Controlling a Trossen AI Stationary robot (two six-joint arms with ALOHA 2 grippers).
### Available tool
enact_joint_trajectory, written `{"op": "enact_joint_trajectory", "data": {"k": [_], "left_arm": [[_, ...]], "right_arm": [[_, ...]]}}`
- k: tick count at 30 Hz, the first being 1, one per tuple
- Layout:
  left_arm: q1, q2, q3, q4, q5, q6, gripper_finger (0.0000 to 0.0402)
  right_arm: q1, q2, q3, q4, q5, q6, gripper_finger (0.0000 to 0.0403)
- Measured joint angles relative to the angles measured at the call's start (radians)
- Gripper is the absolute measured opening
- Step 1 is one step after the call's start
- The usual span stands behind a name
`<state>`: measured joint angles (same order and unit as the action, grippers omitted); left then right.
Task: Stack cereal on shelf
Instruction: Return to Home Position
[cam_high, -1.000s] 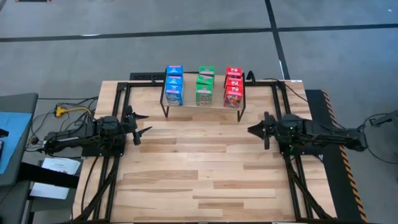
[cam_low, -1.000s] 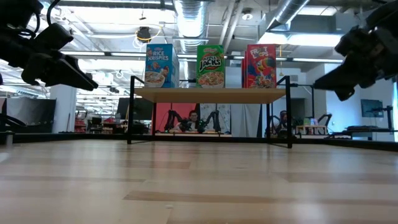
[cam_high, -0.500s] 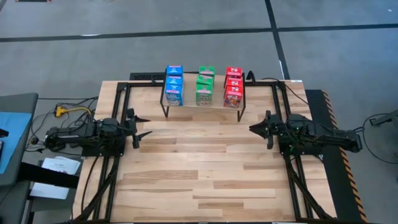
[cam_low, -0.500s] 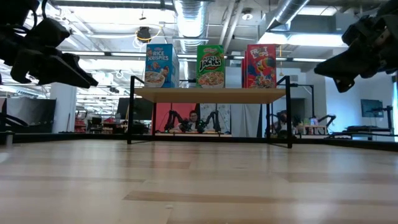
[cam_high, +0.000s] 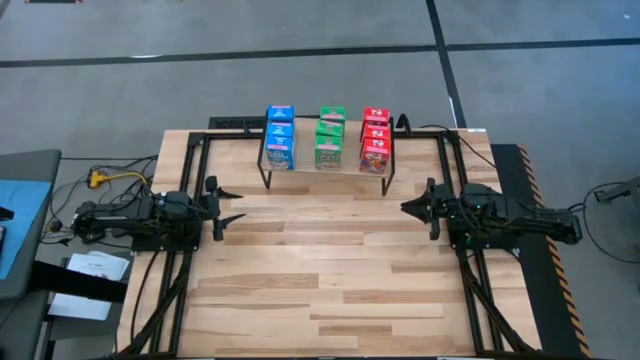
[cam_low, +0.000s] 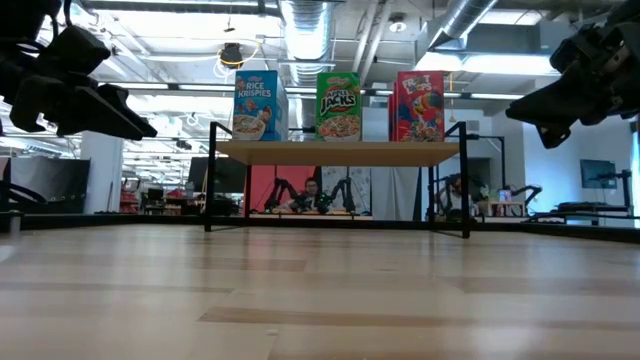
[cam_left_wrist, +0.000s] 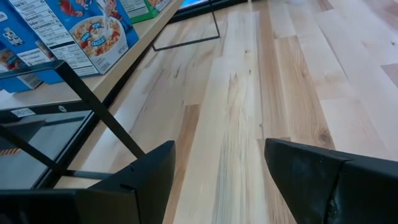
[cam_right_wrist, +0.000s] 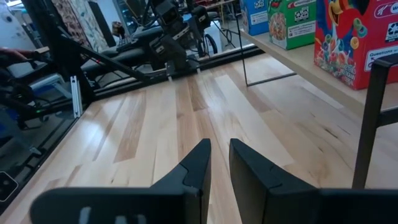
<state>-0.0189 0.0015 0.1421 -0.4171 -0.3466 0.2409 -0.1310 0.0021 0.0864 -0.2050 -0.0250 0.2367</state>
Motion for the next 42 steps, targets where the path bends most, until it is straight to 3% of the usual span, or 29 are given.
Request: {"op": "enact_joint_trajectory", "data": {"k": [13,16,19,42], "left_arm": [[0.000,0.000,0.000,-0.002,0.004,-0.001,0.0238],[0.000,0.001,0.004,-0.022,0.111,0.056,0.0238],[0.001,0.003,0.004,-0.025,0.133,0.083,0.0238],[0.003,0.002,0.004,-0.026,0.090,0.075,0.0238]], "right_arm": [[0.000,0.000,0.000,0.001,0.000,0.000,0.0082],[0.000,0.000,0.000,0.001,0.000,0.000,0.0082],[0.000,0.000,0.000,0.001,0.000,0.000,0.0082],[0.000,0.000,0.000,-0.002,0.000,0.000,0.0082]]}}
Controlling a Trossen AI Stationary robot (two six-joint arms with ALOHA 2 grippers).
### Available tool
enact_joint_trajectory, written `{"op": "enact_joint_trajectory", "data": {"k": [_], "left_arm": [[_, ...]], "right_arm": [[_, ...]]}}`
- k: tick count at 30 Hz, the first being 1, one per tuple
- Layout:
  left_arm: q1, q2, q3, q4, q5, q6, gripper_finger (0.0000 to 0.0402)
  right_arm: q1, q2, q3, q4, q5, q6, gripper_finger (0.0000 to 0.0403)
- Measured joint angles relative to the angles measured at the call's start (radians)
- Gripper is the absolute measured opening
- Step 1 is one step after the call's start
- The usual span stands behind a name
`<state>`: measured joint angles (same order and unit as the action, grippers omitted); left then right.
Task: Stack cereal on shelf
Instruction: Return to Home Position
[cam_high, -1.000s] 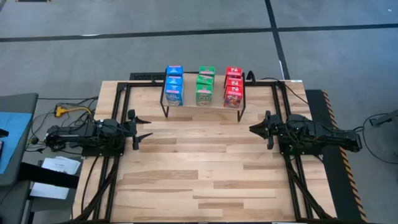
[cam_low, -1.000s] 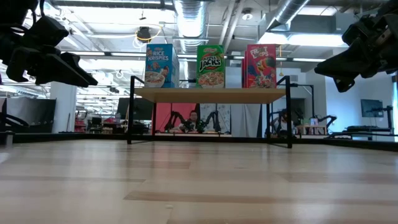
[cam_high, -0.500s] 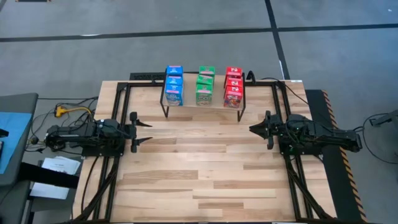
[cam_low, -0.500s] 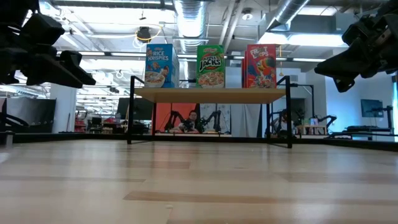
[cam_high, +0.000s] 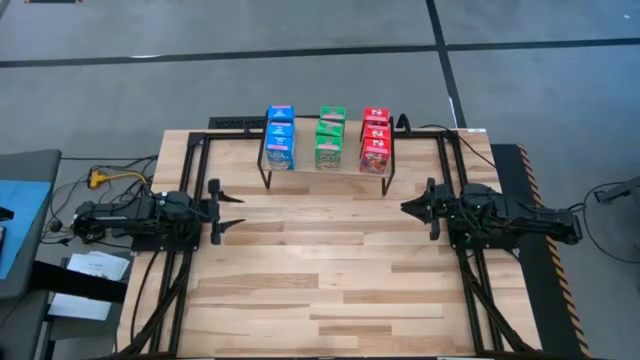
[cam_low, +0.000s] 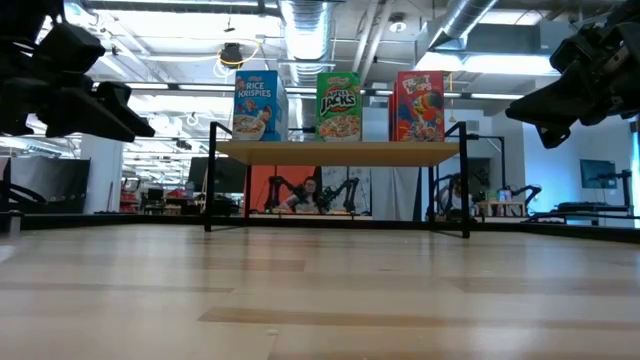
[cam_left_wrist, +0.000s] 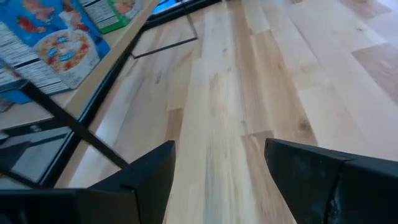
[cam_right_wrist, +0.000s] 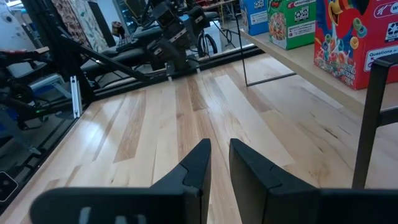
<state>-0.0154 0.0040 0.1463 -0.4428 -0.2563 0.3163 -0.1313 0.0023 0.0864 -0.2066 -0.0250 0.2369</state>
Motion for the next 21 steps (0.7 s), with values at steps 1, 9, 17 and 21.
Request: {"op": "enact_joint_trajectory", "data": {"k": [1,9,17,21], "left_arm": [[0.000,0.000,0.000,0.001,-0.014,-0.006,0.0238],[0.000,0.000,0.000,0.003,-0.021,-0.013,0.0238],[0.000,0.000,0.000,0.005,-0.030,-0.007,0.0238],[0.000,0.000,0.000,0.011,-0.093,0.085,0.0238]], "right_arm": [[0.000,0.000,0.000,0.000,0.000,0.000,0.0082],[0.000,0.000,0.000,-0.001,0.000,0.000,0.0082],[0.000,0.000,0.000,-0.001,0.000,0.000,0.0082],[0.000,0.000,0.000,-0.001,0.000,0.000,0.0082]]}}
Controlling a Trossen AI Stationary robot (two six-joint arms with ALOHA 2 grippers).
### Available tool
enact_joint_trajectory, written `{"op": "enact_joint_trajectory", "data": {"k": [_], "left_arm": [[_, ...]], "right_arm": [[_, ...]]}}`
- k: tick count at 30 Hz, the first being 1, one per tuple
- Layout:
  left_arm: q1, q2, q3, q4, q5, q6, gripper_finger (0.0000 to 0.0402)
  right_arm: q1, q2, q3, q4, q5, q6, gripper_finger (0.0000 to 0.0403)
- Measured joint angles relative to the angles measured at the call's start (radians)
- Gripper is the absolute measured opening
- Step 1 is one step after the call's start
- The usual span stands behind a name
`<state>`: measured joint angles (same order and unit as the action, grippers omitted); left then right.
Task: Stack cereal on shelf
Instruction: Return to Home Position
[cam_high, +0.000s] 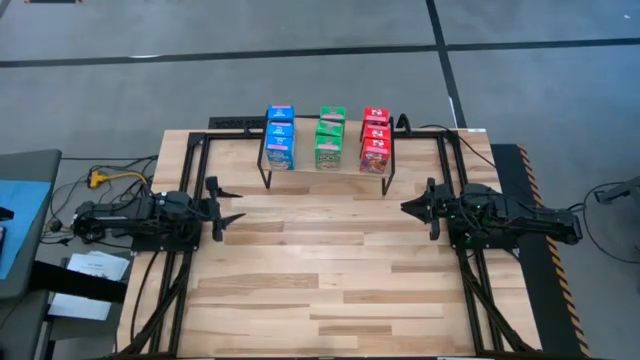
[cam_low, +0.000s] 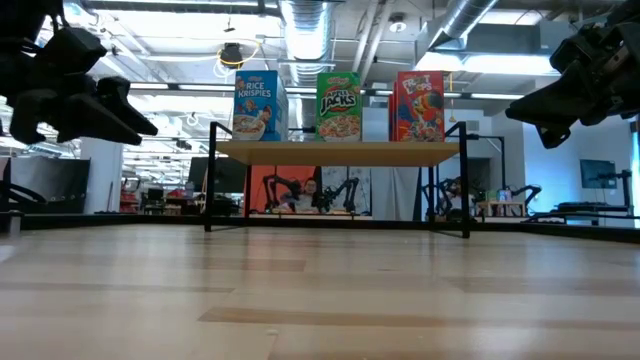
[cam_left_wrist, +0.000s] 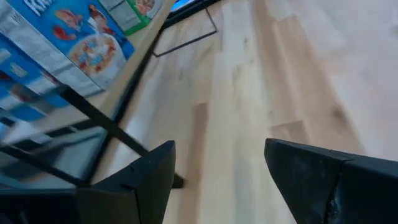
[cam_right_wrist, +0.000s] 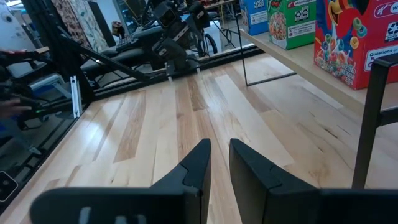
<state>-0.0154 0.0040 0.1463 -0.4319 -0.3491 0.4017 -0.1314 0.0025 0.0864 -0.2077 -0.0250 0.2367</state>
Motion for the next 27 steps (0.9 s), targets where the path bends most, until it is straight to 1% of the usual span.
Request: {"op": "enact_joint_trajectory", "data": {"k": [2,4,6,9,11,13,20,23,27], "left_arm": [[0.000,0.000,0.000,0.001,-0.016,0.066,0.0238],[0.000,0.000,0.000,0.000,-0.018,0.108,0.0238],[0.000,0.000,0.000,0.002,-0.045,0.143,0.0238],[0.000,0.000,-0.001,0.009,-0.056,0.113,0.0238],[0.000,0.000,-0.003,0.059,-0.028,0.046,0.0238],[0.000,0.000,-0.003,0.159,0.027,0.007,0.0238],[0.000,0.000,-0.002,0.532,0.212,-0.025,0.0238],[0.000,-0.001,-0.015,0.601,0.234,-0.032,0.0238],[0.000,0.000,-0.083,0.643,0.234,-0.066,0.0238]], "right_arm": [[0.000,0.000,0.000,0.000,0.000,0.000,0.0082],[0.000,0.000,0.000,0.000,0.000,0.000,0.0082],[0.000,0.000,0.000,0.000,0.000,0.000,0.0082],[0.000,0.000,0.000,0.000,0.000,0.000,0.0082],[0.000,0.000,0.000,0.000,0.000,0.000,0.0082],[0.000,0.000,0.000,0.000,0.000,0.000,0.0082],[0.000,0.000,0.000,0.000,0.000,0.000,0.0082],[0.000,0.000,0.000,0.000,0.000,0.000,0.0082],[0.000,0.000,0.000,0.000,0.000,0.000,0.0082]]}}
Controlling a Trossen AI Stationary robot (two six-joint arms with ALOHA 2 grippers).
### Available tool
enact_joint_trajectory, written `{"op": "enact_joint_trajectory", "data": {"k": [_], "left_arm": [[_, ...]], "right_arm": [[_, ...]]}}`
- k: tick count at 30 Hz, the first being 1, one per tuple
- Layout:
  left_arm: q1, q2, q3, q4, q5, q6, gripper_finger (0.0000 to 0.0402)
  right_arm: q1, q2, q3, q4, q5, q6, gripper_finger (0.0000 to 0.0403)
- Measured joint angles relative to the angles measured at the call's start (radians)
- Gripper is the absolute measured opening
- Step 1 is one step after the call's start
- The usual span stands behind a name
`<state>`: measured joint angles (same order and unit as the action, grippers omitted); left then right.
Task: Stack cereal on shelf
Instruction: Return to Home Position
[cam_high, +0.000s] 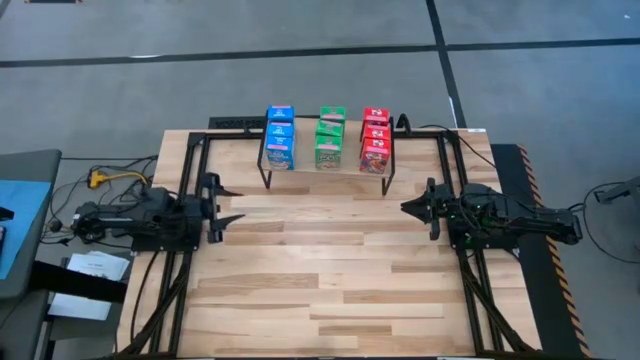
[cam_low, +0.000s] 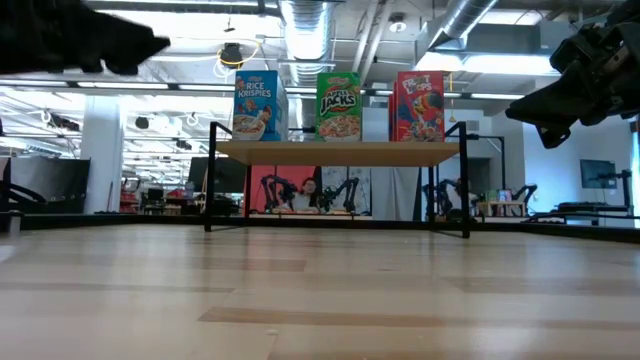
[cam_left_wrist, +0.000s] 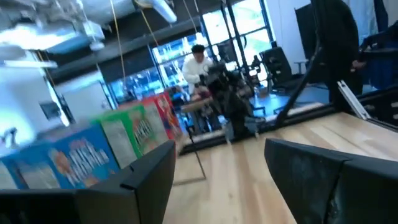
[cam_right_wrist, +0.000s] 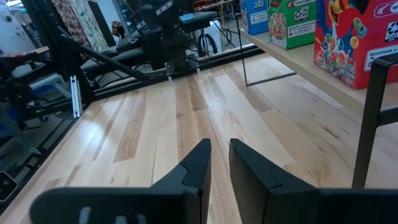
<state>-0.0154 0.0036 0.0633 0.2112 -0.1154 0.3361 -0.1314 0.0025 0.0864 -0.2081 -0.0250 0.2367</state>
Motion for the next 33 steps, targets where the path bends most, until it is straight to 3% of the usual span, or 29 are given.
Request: {"op": "enact_joint_trajectory", "data": {"k": [4,9,33], "left_arm": [[0.000,0.001,-0.052,-0.006,-0.005,-0.051,0.0238],[0.000,0.003,-0.051,-0.173,-0.051,0.001,0.0238],[0.000,0.035,-0.051,-0.166,-0.048,-0.026,0.0238]], "right_arm": [[0.000,0.000,0.000,-0.001,0.000,0.000,0.0082],[0.000,0.000,0.000,-0.001,0.000,0.000,0.0082],[0.000,0.000,0.000,0.000,0.000,0.000,0.0082]]}}
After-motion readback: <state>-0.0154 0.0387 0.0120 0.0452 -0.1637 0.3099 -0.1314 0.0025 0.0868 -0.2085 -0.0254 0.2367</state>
